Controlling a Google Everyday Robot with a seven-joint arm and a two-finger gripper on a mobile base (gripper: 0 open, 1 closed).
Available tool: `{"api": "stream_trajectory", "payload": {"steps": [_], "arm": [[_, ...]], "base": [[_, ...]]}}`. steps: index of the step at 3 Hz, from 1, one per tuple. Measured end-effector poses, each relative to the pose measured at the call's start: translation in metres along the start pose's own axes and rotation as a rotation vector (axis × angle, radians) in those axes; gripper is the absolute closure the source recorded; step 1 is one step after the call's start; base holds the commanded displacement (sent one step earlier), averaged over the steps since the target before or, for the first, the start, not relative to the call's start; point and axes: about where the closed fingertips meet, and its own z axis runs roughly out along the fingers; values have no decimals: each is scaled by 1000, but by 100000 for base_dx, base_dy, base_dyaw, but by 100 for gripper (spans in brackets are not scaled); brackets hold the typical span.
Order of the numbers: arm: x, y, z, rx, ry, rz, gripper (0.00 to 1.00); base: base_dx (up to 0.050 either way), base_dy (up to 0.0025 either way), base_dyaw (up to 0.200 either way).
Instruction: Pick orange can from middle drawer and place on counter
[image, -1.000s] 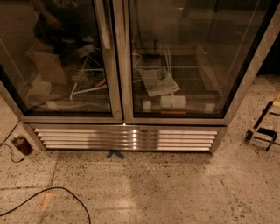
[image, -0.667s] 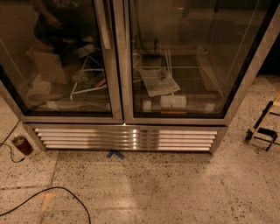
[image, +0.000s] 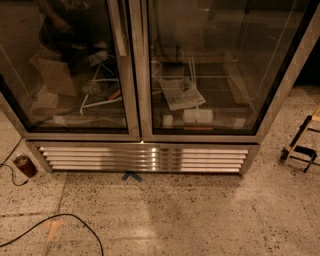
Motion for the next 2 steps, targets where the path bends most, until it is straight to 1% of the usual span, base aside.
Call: {"api": "stream_trajectory", "payload": {"steps": [1, 2], "arm": [[18, 22, 5, -90, -69, -159, 0], [5, 29, 6, -101, -160, -288, 0]], "base": [[0, 0, 0], [0, 0, 0]]}}
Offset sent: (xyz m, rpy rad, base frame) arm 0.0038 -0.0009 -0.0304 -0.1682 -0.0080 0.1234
